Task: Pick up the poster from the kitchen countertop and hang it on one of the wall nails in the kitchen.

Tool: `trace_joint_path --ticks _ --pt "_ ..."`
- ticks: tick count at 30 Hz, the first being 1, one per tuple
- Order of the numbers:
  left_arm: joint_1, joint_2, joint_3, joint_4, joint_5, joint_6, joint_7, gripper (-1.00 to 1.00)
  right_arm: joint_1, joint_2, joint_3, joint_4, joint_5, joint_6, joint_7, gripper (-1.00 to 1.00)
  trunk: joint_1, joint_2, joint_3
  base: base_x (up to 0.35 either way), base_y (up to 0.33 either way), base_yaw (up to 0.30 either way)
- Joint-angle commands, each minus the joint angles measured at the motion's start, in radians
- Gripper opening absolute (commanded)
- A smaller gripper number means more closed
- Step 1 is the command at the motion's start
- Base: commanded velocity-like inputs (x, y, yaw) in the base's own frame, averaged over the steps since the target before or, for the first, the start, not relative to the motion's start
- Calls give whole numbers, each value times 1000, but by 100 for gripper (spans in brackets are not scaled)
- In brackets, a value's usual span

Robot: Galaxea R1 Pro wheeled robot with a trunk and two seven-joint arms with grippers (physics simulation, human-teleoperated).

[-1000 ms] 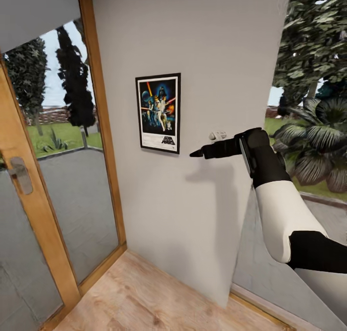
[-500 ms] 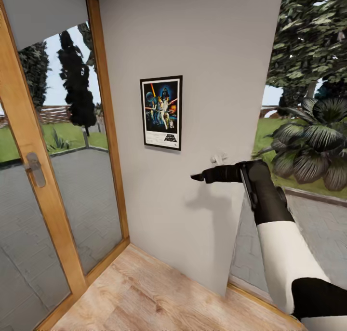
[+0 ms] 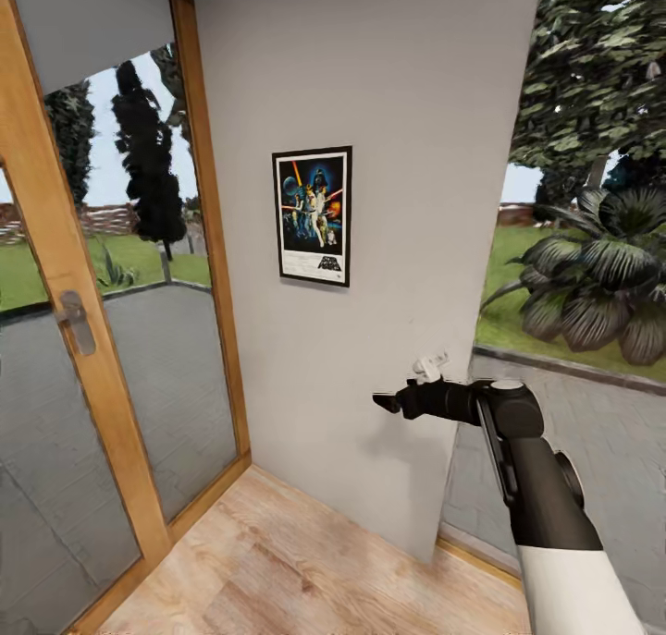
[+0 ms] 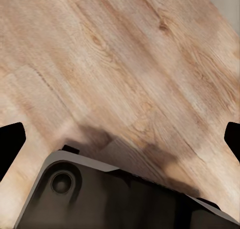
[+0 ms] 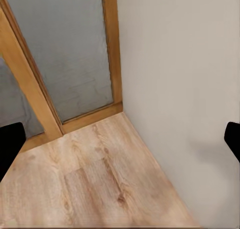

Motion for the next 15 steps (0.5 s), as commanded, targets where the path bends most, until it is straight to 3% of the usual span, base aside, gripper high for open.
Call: trace_joint_path --ticks 1,15 --pt "0 -1 4 0 10 0 -10 100 5 1 -2 -6 10 4 11 100 0 -1 0 -171 116 0" --pt "0 -1 2 3 9 1 -10 100 14 0 -1 -17 10 1 10 100 0 -1 0 -35 24 0"
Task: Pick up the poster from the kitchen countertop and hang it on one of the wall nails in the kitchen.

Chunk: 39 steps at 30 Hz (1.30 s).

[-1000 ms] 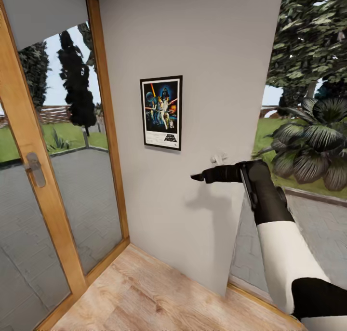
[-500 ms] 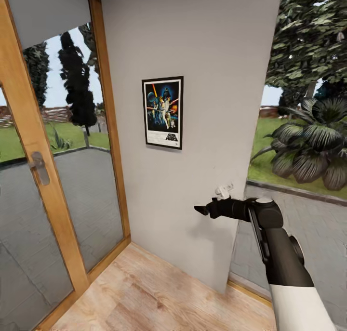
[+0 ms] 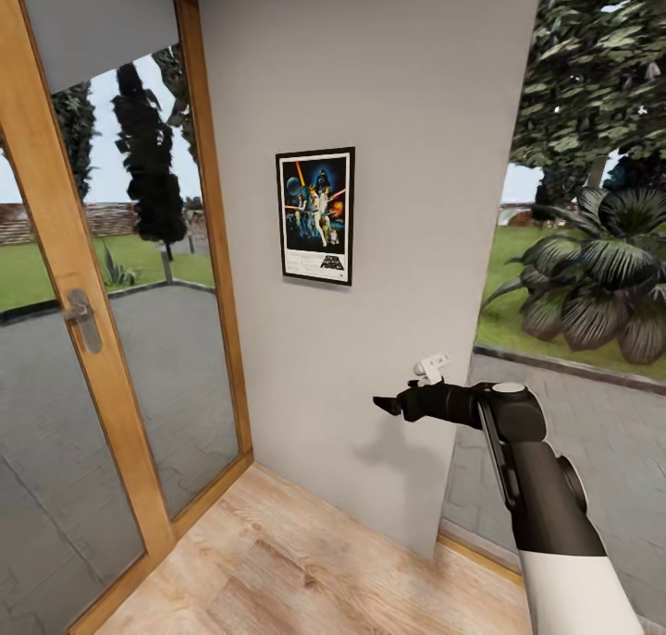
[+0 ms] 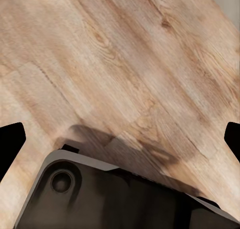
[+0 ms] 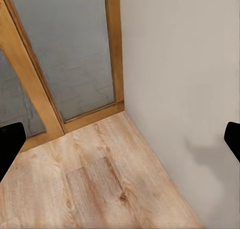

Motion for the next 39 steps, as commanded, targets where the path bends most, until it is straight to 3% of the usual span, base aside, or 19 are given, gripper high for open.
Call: trace_joint_path --ticks 1,3,6,10,20,24,29,39 --pt "0 -1 3 0 10 0 -9 100 0 1 -4 -1 12 -1 -4 100 0 -1 0 -1 1 0" --pt "0 -1 1 0 10 0 -9 100 0 2 -4 -1 17 -2 -33 100 0 -1 0 -4 3 0" --pt "0 -1 -1 0 10 0 -9 100 1 6 0 0 29 0 -231 100 0 -1 0 -74 107 0" --pt "0 -1 -4 0 10 1 -9 100 1 13 3 0 27 5 -366 100 0 -1 0 -125 213 0" --pt "0 -1 -3 0 9 0 -9 100 1 15 3 1 25 11 -400 100 0 -1 0 -110 217 0" --pt "0 -1 -3 0 9 0 -9 100 1 15 4 1 24 13 -400 100 0 -1 0 -19 47 0" --pt "5 -1 -5 -12 10 -5 -14 100 -27 39 -1 -28 21 41 -372 100 0 -1 0 0 0 0" --pt "5 -1 -5 -12 10 -5 -14 100 -27 39 -1 -33 21 41 -363 100 0 -1 0 0 0 0"
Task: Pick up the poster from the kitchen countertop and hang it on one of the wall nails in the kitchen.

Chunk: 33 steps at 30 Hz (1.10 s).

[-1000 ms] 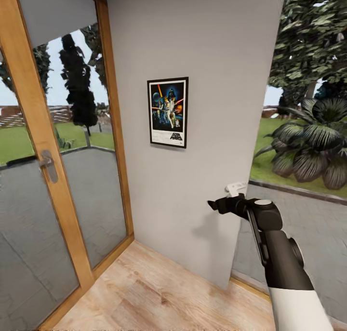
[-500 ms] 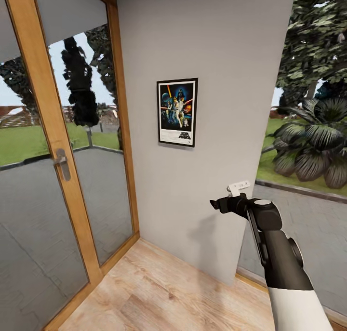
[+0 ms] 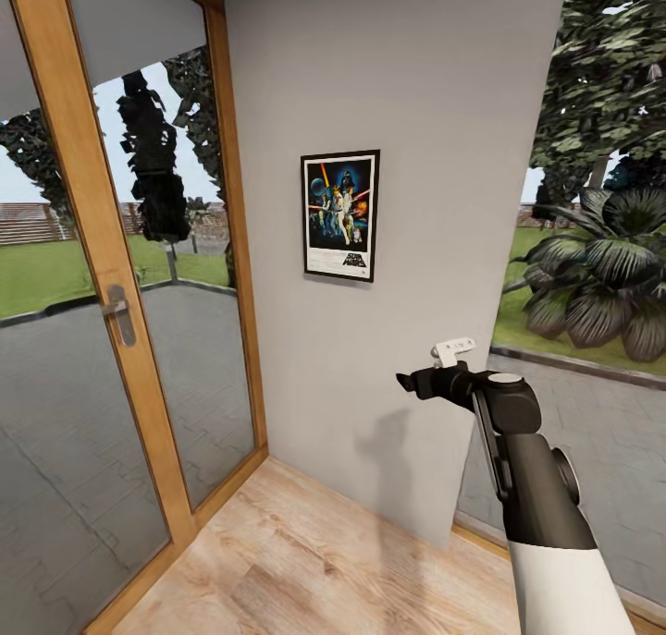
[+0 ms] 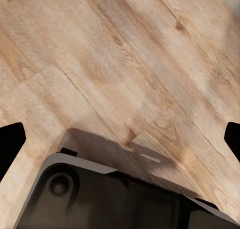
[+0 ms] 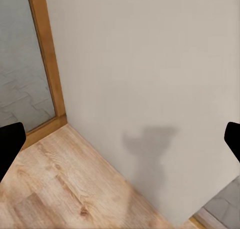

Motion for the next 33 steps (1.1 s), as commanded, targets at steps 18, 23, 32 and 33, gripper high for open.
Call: trace_joint_path --ticks 18,23,32,33 --pt "14 6 0 92 15 -8 -19 100 478 -12 -160 377 -271 -554 86 100 0 -1 0 0 0 0" --pt "14 9 1 92 15 -9 -19 100 549 -45 -166 657 -281 -820 93 100 0 -1 0 0 0 0" --pt "14 11 2 93 15 -10 -19 100 563 -123 -169 1124 -306 -1140 91 100 0 -1 0 0 0 0" --pt "14 11 2 92 15 -10 -19 100 563 -124 -169 1128 -309 -1141 91 100 0 -1 0 0 0 0"
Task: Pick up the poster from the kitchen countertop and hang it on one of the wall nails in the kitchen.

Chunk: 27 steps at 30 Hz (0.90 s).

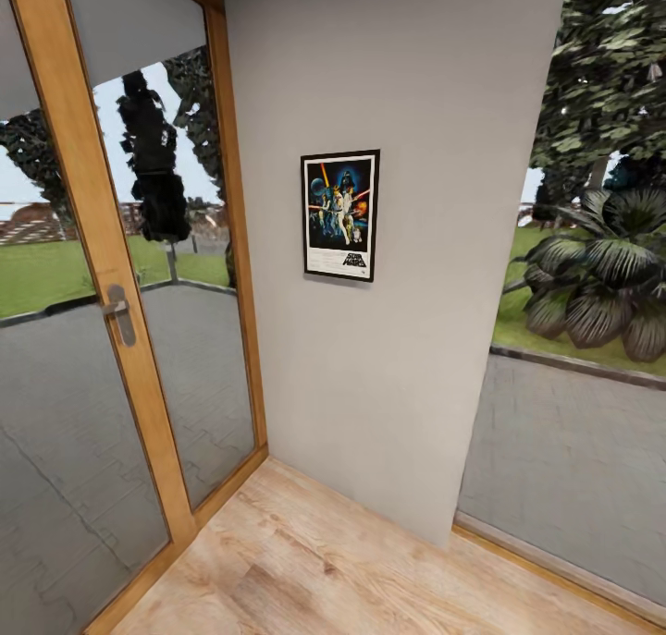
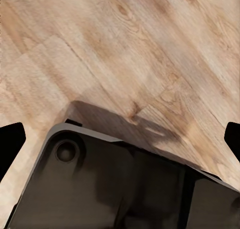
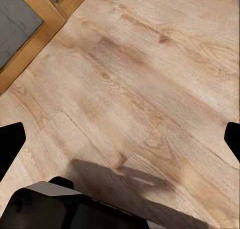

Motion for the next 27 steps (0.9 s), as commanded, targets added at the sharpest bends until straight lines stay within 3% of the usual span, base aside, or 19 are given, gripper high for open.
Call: trace_joint_path --ticks 1,5,7,8,12,17,27 --pt "0 -1 4 -1 10 0 -10 100 0 0 -7 3 7 -5 6 100 0 -1 0 0 0 0" --pt "0 29 -7 -23 6 0 -25 100 0 -1 -9 7 3 -7 6 100 0 -1 0 0 0 0" --pt "0 56 -8 -43 6 0 -53 100 0 -1 -9 7 3 -7 5 100 0 -1 0 0 0 0" --pt "0 85 -8 -57 6 1 -98 100 0 -1 -9 7 3 -7 4 100 0 -1 0 0 0 -36" --pt "0 138 -8 -70 6 3 -215 100 0 -1 -9 7 3 -7 2 100 0 -1 1 0 0 -138" --pt "0 161 -8 -61 5 3 -271 100 0 -1 -9 7 3 -7 0 100 0 -1 4 0 0 -251" --pt "0 163 -11 -55 5 4 -277 100 0 -2 -10 7 3 -7 0 100 0 -1 10 0 0 -286"
